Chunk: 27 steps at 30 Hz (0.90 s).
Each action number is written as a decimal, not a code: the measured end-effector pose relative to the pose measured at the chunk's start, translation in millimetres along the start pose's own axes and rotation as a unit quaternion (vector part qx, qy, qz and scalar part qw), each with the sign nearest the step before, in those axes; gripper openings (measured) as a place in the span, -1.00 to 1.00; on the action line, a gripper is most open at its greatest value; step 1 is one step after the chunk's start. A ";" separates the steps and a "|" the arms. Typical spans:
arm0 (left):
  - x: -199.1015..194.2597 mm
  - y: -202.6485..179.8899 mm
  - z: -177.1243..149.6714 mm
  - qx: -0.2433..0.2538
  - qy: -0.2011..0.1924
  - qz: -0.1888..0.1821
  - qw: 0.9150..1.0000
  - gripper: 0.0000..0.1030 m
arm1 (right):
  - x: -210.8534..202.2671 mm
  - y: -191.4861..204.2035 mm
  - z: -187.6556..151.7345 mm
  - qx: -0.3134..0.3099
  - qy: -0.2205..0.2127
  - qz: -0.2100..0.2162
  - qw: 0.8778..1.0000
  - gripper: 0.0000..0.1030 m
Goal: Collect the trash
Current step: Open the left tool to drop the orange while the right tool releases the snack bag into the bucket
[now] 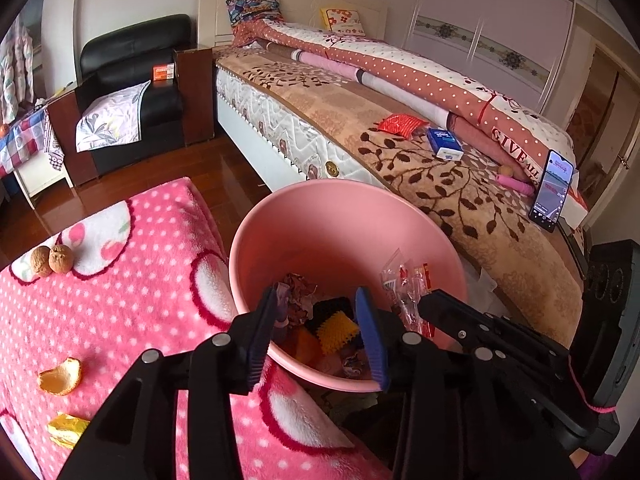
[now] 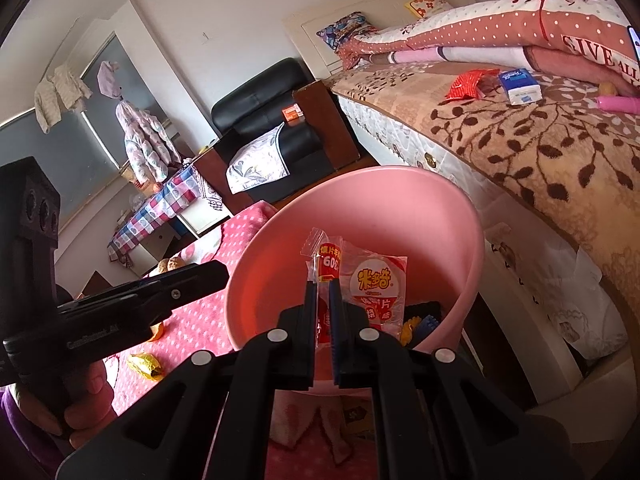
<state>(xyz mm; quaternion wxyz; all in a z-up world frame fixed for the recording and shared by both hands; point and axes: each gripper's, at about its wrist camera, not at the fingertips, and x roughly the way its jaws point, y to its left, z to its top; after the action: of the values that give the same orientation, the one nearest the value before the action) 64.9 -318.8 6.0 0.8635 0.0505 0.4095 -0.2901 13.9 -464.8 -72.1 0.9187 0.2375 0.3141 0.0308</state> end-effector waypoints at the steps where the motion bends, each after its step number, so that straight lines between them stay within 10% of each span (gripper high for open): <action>1: -0.4 0.0 -0.1 0.000 0.000 0.000 1.000 -0.18 | 0.2 -0.3 0.2 0.000 0.001 0.000 1.000 -0.88; 27: -25.8 30.4 -11.4 -0.039 -0.013 -0.001 0.999 -0.14 | 3.1 18.3 -0.7 -0.014 0.030 -0.024 0.999 -0.61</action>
<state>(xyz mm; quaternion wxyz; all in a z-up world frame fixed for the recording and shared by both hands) 60.8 -278.2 12.9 0.8700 0.0130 0.4089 -0.2752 17.6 -447.7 -66.0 0.9126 0.2162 0.3464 0.0197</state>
